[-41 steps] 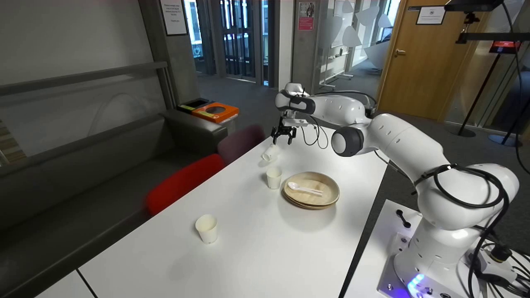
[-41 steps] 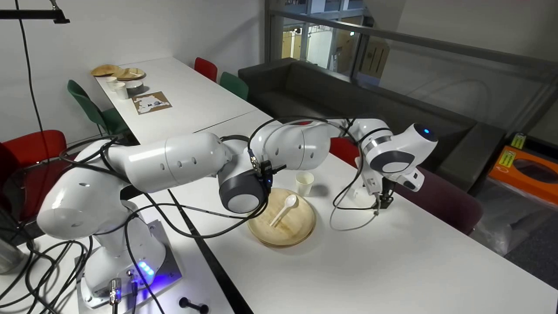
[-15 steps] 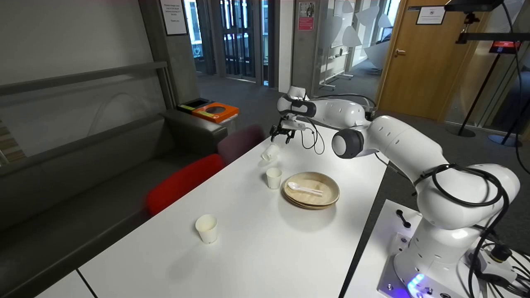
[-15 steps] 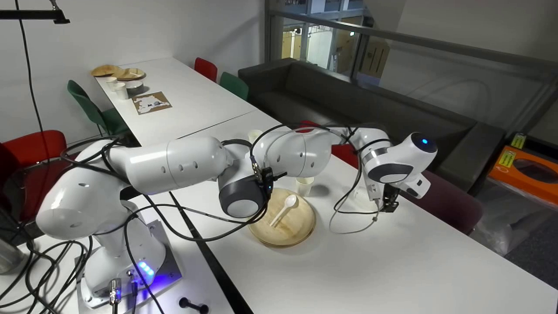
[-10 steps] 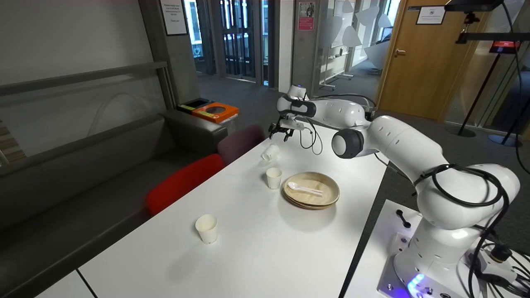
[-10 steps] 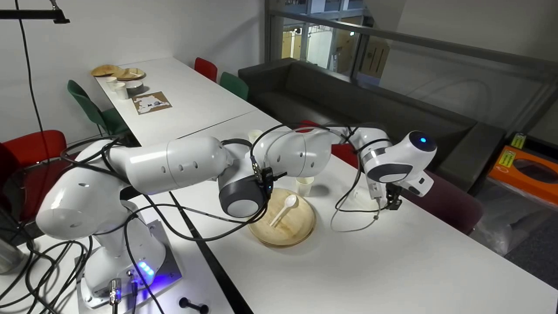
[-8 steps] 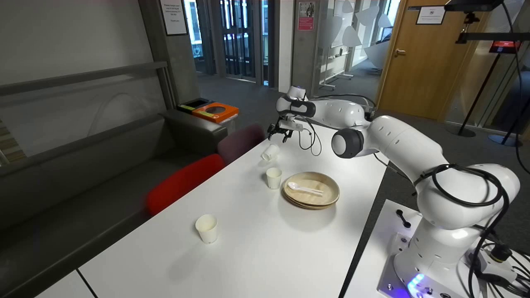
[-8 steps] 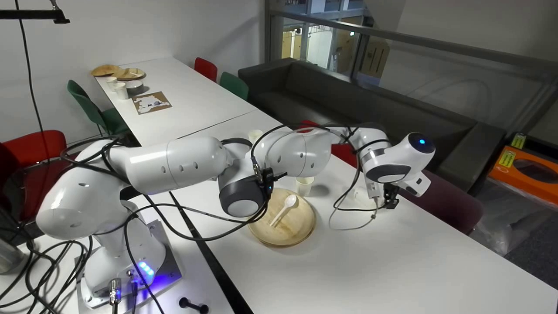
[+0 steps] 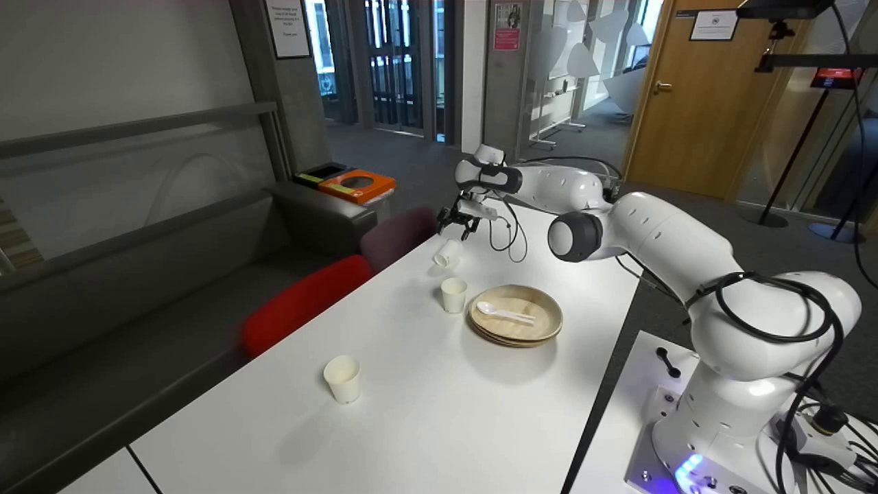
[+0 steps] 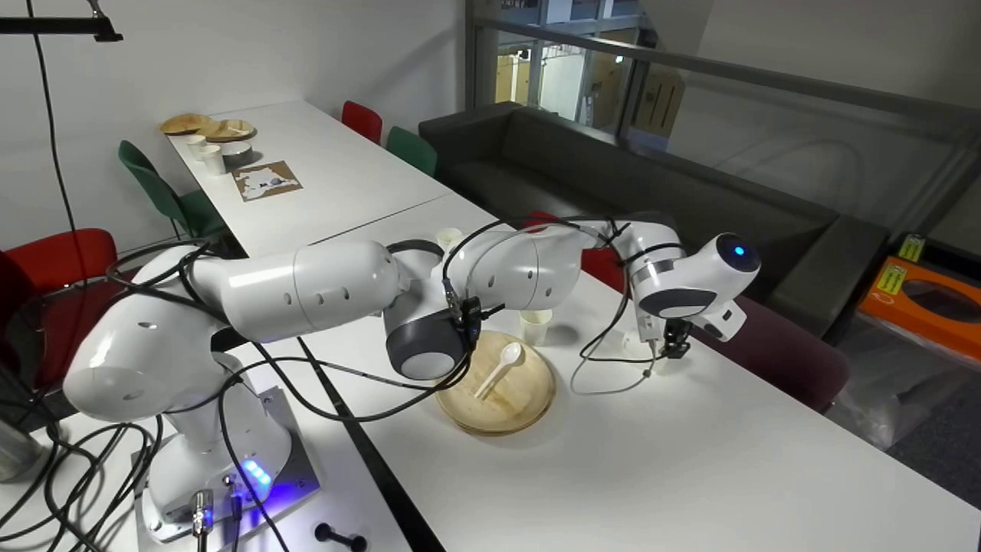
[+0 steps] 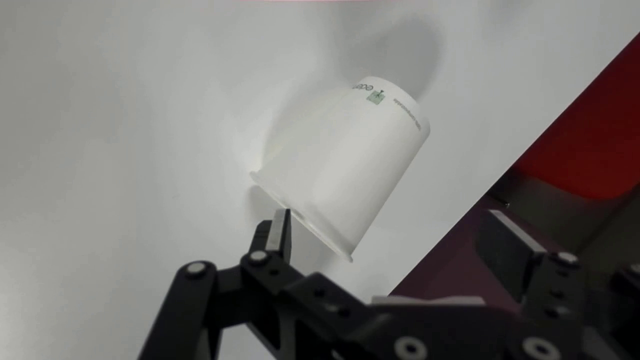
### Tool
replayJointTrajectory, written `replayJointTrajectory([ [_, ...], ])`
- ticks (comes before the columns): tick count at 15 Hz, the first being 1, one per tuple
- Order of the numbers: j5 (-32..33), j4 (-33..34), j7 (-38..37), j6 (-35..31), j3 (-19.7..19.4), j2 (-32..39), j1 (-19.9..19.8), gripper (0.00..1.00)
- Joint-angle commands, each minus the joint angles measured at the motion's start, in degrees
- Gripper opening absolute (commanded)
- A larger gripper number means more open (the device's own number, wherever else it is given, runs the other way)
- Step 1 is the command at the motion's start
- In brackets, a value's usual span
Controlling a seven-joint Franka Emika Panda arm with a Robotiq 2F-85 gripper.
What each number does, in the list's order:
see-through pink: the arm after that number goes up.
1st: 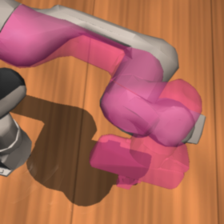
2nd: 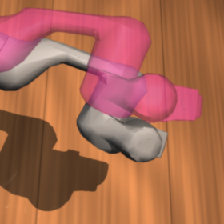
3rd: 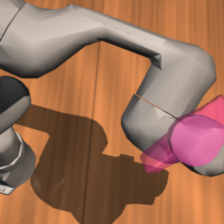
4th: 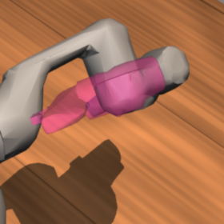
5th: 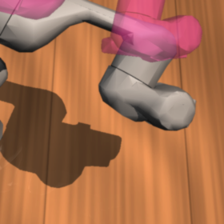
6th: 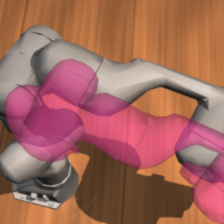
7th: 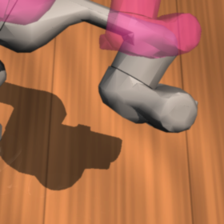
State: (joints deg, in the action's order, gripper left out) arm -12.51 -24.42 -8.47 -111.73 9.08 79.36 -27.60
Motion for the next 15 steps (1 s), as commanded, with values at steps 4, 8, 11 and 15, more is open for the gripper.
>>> replayJointTrajectory([
  [4, -1.3, -2.3, 0.4, 2.4, 1.9, -1.3, -0.8, 1.00],
  [8, -2.6, 5.6, -0.7, 6.6, -0.1, 3.5, -0.1, 1.00],
  [11, -1.5, -1.5, -0.4, 3.2, 1.3, -0.6, -1.7, 1.00],
  [15, -1.4, -1.1, -0.1, 2.5, 1.3, -1.1, -2.6, 1.00],
])
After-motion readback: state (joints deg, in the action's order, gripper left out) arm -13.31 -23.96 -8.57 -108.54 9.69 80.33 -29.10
